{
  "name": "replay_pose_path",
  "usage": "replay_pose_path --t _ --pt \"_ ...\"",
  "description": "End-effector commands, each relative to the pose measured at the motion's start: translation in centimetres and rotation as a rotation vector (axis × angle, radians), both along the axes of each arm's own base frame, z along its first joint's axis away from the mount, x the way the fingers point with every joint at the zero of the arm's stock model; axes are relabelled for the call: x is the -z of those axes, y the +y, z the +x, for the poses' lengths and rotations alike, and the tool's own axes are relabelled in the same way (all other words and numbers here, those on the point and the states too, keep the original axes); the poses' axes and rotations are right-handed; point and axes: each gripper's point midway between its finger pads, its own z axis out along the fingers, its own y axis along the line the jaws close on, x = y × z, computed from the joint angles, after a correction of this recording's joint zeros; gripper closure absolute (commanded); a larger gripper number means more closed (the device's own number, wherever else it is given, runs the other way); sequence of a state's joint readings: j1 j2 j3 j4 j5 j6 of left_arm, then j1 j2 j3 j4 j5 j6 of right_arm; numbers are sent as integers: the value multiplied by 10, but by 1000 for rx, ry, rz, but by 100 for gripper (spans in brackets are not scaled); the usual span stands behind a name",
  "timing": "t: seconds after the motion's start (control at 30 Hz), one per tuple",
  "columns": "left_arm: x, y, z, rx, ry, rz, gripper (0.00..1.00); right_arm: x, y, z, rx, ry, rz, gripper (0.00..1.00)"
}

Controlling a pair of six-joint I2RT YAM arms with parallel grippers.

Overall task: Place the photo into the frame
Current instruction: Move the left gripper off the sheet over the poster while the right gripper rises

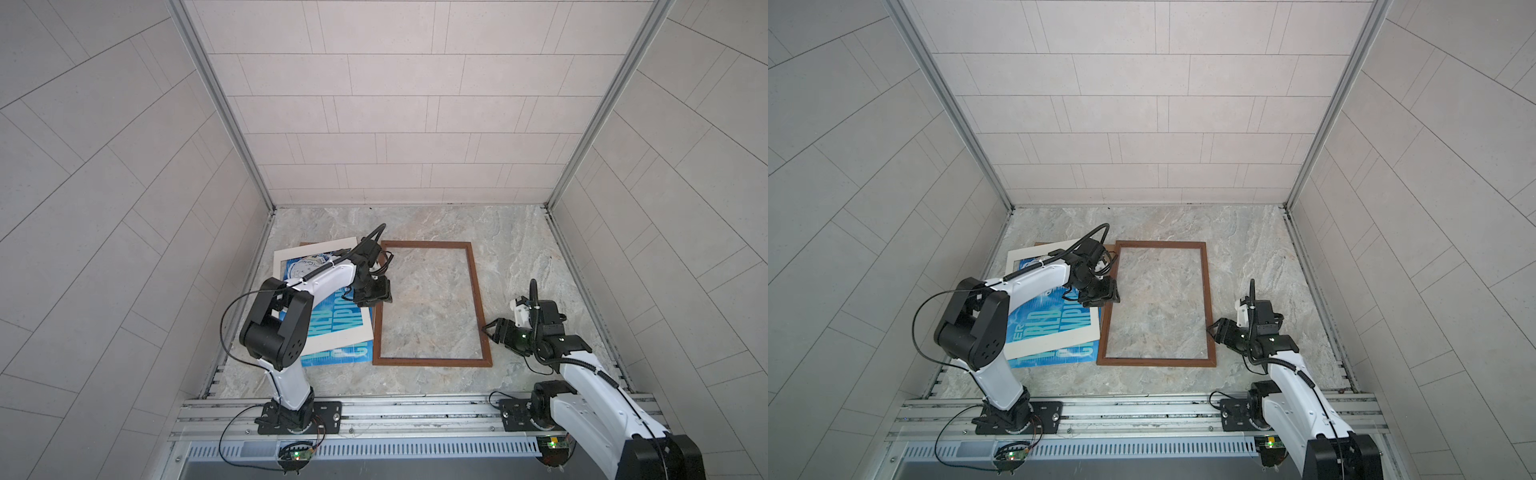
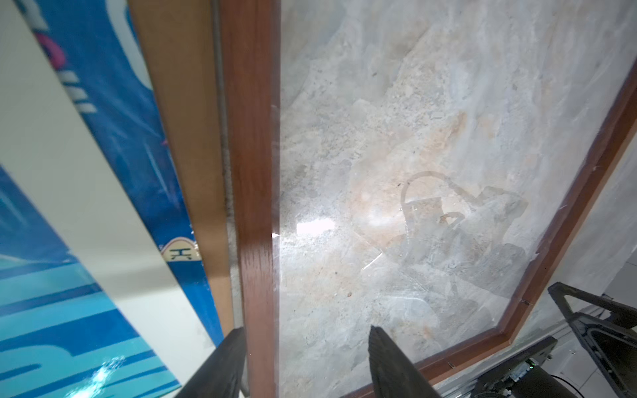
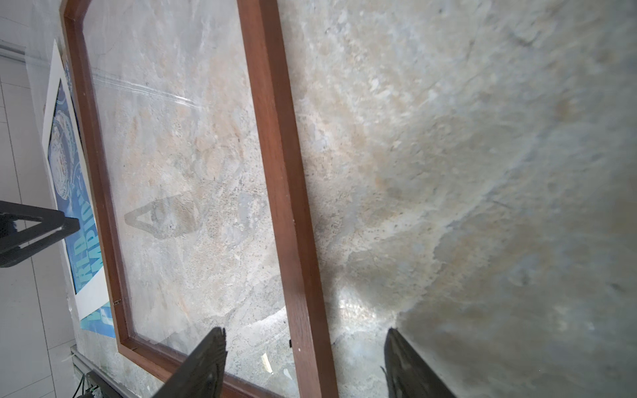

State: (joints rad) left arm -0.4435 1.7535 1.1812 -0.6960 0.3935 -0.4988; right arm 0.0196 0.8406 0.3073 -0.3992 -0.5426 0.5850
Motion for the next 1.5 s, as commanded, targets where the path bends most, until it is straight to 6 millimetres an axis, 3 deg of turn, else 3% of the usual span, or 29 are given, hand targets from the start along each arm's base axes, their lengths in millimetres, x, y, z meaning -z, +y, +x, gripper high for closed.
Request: replay_pose_path --t 0.0,0.1,0.3,0.77,1.13,1.27,1.37,1.47 --pt "-6 15 -13 33 21 108 37 -13 2 12 -28 -50 -3 31" --pt "-5 24 -18 34 18 150 35 -15 3 16 -32 -60 -2 31" --pt "11 21 -27 58 49 138 35 -16 7 25 -53 -48 13 31" --pt "33 -8 -32 101 83 60 35 -15 12 38 -50 -17 48 31" --pt "34 -24 -32 77 63 -18 35 -21 11 42 -64 -41 36 32" --pt "26 -28 -28 72 36 -43 36 -40 6 49 -83 -93 -14 32" --pt "2 -8 -30 86 23 13 36 -73 -4 59 -106 -164 -106 32" --pt "-30 19 -31 60 -18 53 36 -107 3 72 -118 -235 -78 32"
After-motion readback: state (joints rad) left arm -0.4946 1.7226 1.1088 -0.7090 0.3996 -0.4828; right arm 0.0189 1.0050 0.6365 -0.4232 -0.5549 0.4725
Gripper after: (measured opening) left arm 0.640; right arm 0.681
